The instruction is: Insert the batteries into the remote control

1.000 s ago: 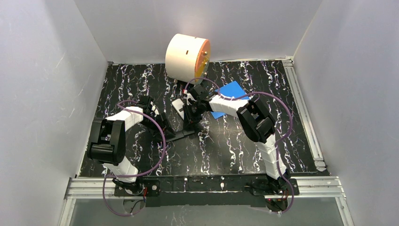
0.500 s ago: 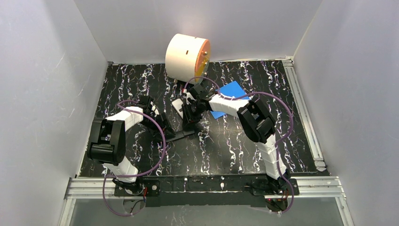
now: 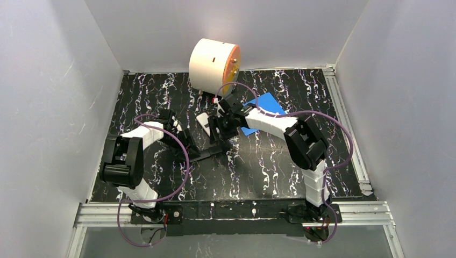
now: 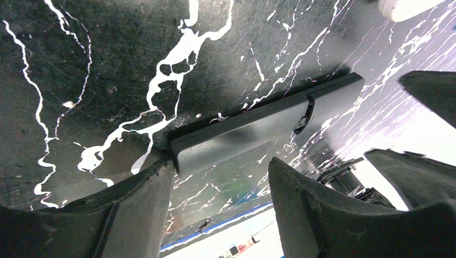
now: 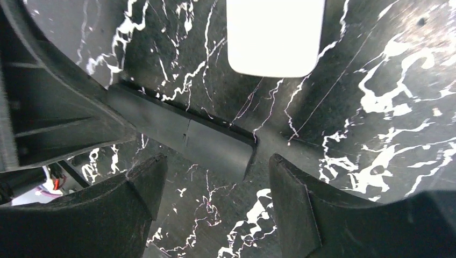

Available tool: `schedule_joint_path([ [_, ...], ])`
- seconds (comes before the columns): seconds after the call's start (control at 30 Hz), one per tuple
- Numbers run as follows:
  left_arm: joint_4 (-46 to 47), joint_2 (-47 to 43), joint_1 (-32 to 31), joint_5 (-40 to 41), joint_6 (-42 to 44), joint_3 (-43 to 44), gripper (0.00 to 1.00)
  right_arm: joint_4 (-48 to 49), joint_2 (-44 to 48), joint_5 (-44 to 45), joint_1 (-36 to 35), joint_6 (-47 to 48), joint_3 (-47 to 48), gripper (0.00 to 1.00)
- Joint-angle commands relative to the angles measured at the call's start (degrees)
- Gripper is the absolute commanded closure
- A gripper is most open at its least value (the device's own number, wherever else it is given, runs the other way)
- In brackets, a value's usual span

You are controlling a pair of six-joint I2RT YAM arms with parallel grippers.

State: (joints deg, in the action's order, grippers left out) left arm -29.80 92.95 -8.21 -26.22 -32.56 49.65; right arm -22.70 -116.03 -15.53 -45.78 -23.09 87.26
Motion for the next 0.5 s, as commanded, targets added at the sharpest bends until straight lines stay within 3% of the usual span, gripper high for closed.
schedule_joint_path([
  [0.0, -0.52, 1.34, 0.03, 1.34, 1.7, -0.78, 0.38, -5.9, -2.91, 2.96, -2.89, -1.9, 1.23, 0.23],
  [0.47, 0.01, 1.69, 0.03, 0.81, 2.05, -0.96, 0.37, -11.18, -7.0, 14.13, -7.1, -3.56, 4.71, 0.2],
])
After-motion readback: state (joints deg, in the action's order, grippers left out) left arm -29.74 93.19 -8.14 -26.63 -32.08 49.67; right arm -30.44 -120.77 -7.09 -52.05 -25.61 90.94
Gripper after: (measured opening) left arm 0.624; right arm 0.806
